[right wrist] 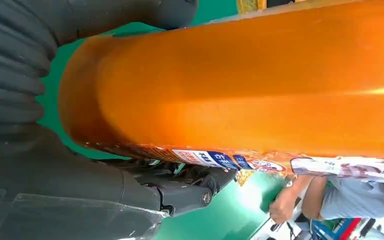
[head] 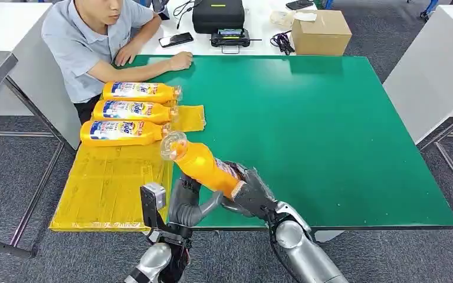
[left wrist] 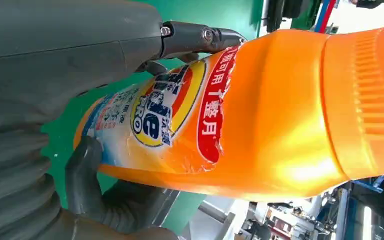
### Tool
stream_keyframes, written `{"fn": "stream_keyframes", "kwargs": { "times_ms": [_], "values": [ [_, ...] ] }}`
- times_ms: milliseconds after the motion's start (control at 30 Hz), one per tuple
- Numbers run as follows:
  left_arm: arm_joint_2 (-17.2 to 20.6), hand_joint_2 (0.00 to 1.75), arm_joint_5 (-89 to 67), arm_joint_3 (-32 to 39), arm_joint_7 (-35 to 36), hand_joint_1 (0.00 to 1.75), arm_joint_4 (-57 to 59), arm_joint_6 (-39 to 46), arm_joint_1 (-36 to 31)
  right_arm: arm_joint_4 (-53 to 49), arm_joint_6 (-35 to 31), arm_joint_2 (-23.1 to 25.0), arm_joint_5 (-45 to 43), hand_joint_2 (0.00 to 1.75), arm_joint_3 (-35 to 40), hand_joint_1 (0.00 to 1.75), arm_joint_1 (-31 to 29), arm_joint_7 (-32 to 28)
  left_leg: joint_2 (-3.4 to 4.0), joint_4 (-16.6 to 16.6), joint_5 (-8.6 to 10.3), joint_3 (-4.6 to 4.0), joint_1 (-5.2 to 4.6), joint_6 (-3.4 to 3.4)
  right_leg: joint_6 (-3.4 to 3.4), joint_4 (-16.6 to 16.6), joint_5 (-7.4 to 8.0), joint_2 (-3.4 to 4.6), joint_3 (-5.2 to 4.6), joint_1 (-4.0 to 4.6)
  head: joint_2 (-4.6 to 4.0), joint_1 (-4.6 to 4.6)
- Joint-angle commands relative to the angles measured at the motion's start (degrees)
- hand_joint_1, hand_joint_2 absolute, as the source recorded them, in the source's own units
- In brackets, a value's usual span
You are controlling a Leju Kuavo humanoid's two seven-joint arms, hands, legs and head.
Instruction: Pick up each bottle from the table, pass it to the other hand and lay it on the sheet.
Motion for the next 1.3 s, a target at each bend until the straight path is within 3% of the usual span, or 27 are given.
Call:
{"fn": "stream_keyframes", "kwargs": {
  "times_ms": [33,733,767,800,833,867,1300],
  "values": [
    [0.7,1.75,2.9,0.7,0.7,0.0,4.3,-1.2,-3.6,3.0,0.5,0.0,-0.1,1.75,5.0,1.75,-3.1,-1.2,0.1,0.0,-0.05,0.13,0.03,-0.07,-0.09,0.0,-0.02,0.08,0.11,0.03,0.0,0.0],
    [1.1,1.75,8.2,1.8,-0.1,0.0,2.5,-2.6,-4.0,2.9,1.2,0.0,-3.3,1.75,7.4,1.75,-2.9,-2.8,0.06,0.0,-0.06,0.17,0.05,-0.1,-0.12,0.0,-0.04,0.02,0.16,0.06,0.0,0.0],
    [1.2,1.75,8.2,1.7,-0.4,1.1,2.0,-2.6,-3.9,3.0,1.1,0.0,-3.2,1.75,7.4,1.75,-2.9,-2.8,0.1,0.0,-0.09,0.24,0.08,-0.12,-0.15,0.0,-0.06,0.05,0.23,0.09,0.0,0.0],
    [1.2,1.75,8.1,1.7,-1.1,1.75,1.5,-2.4,-3.7,3.1,1.3,0.2,-3.6,1.75,7.2,1.41,-2.8,-2.7,0.06,0.0,-0.05,0.17,0.04,-0.09,-0.11,0.0,-0.04,0.02,0.16,0.05,0.0,0.0],
    [1.2,1.75,8.0,1.7,-1.8,1.75,0.7,-2.2,-3.6,3.4,1.6,0.2,-4.0,1.75,7.2,0.26,-2.8,-2.4,0.08,0.0,-0.08,0.22,0.07,-0.11,-0.14,0.0,-0.06,0.03,0.21,0.08,0.0,0.0],
    [1.3,1.75,8.0,1.6,-2.2,1.75,0.2,-2.1,-3.4,3.7,1.9,0.2,-4.2,1.75,7.2,0.0,-2.8,-2.1,0.03,0.0,-0.04,0.13,0.05,-0.08,-0.1,0.0,-0.03,-0.01,0.12,0.06,0.0,0.0],
    [1.9,1.75,7.0,1.4,-5.5,1.75,-5.1,0.7,-1.9,8.3,2.0,1.2,-5.1,1.75,8.1,0.0,-3.5,-1.4,0.06,0.0,-0.05,0.17,0.04,-0.09,-0.11,0.0,-0.04,0.02,0.16,0.05,0.0,0.0]
  ]
}}
